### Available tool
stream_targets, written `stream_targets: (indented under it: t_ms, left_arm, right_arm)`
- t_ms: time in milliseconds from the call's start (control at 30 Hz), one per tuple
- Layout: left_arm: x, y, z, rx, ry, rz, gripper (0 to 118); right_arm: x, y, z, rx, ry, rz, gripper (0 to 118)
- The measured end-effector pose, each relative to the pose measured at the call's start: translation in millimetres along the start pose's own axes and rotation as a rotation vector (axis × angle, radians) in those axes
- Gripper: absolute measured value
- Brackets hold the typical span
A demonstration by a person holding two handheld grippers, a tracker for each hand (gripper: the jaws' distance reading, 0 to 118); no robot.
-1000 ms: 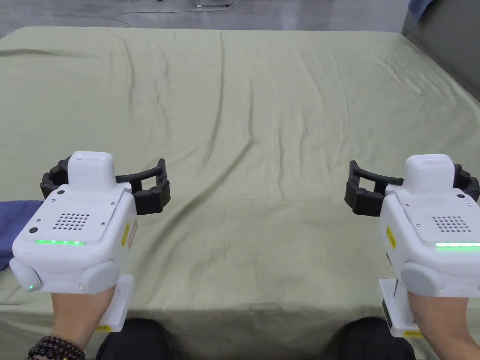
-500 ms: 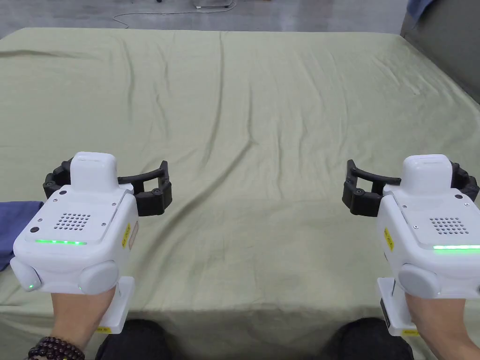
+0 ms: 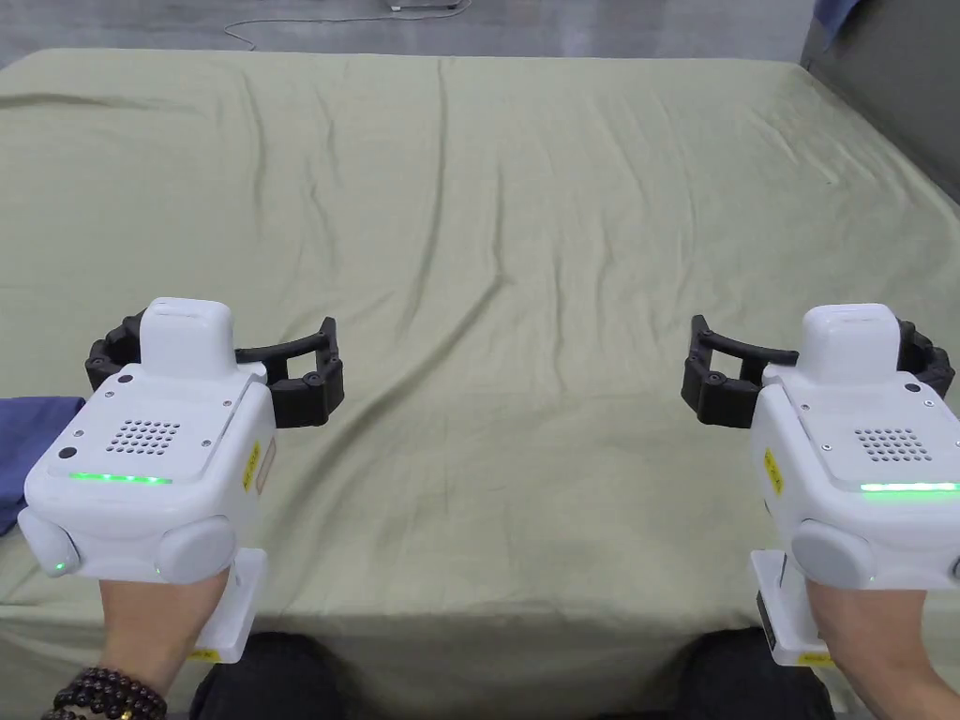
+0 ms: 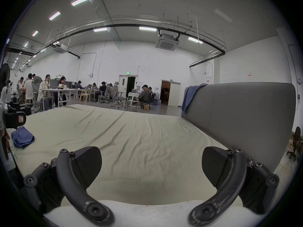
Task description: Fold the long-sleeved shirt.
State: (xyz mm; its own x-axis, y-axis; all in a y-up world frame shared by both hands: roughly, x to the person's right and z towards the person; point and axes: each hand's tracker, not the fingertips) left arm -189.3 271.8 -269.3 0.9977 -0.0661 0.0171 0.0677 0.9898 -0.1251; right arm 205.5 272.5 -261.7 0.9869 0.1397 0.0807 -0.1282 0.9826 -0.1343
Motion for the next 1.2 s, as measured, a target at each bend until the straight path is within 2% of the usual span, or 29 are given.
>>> stream_targets:
  t_ms: [1200]
  left_arm:
    - [4.2, -0.4, -0.4, -0.008, 0.001, -0.010, 118]
  right_arm:
    - [-1.8, -0.2, -1.3, -0.031, 0.010, -0.020, 118]
